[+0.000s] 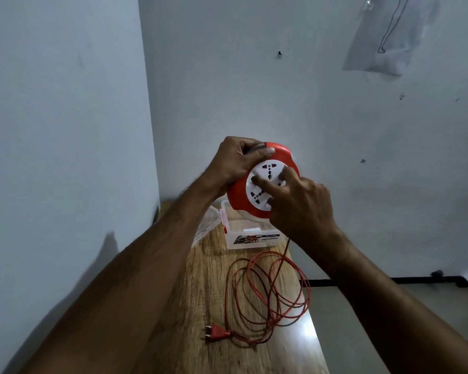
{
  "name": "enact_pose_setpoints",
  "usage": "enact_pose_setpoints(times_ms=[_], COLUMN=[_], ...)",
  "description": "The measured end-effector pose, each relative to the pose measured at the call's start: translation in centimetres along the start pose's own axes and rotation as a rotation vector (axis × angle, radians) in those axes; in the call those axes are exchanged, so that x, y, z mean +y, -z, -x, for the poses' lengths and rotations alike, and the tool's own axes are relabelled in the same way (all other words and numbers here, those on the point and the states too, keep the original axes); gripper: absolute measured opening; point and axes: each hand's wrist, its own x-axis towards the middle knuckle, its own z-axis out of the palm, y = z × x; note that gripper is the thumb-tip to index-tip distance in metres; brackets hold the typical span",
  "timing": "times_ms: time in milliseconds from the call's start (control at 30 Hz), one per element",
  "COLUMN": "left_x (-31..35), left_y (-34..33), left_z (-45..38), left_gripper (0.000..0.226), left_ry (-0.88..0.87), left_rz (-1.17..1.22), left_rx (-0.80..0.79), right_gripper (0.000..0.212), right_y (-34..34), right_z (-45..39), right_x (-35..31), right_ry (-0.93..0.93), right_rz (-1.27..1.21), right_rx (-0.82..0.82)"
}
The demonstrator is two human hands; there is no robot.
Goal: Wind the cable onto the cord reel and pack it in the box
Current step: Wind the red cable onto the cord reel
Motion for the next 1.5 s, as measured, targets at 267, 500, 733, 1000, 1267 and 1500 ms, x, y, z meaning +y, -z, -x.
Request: enact_pose_setpoints(times_ms=[267,500,733,1000,1267,1500], left_x=[-0.8,-1.2,-1.1,-0.4,-0.2,-0.4], left_y=[-1.0,-1.7,-0.7,0.0,0.4,0.7], left_z=[0.1,0.2,-0.1,0.0,0.2,0.3], left_gripper=[0.035,0.033,0.028,0.026,0.023,0.026], left_ry=[-0.032,-0.117,-0.065,-0.032,-0.014,0.024], left_rz=[-0.010,-0.069,0.038,0.036,0.070,0.091], left_rx=[0.052,0.094,0.130,0.090,0.037,-0.013], right_gripper=[0.059,0.047,0.038,0.056,0.076,0.080], right_y=[-1.7,-0.4,1.8,0.7,0.7,0.5], right_z=[-0.6,-2.1,-2.4,0.0,0.4,0.6], right_x=[-2.0,-4.0,-3.5,-1.8,-0.7,0.9], right_ry=[-0.748,-1.604,-1.495,-0.156,0.021,0.146], right_rz=[-0.777,-1.764,-1.822,-0.261,-0.142,-0.094], right_rx=[0.267,0.188,0.132,0.076,-0.039,-0.160])
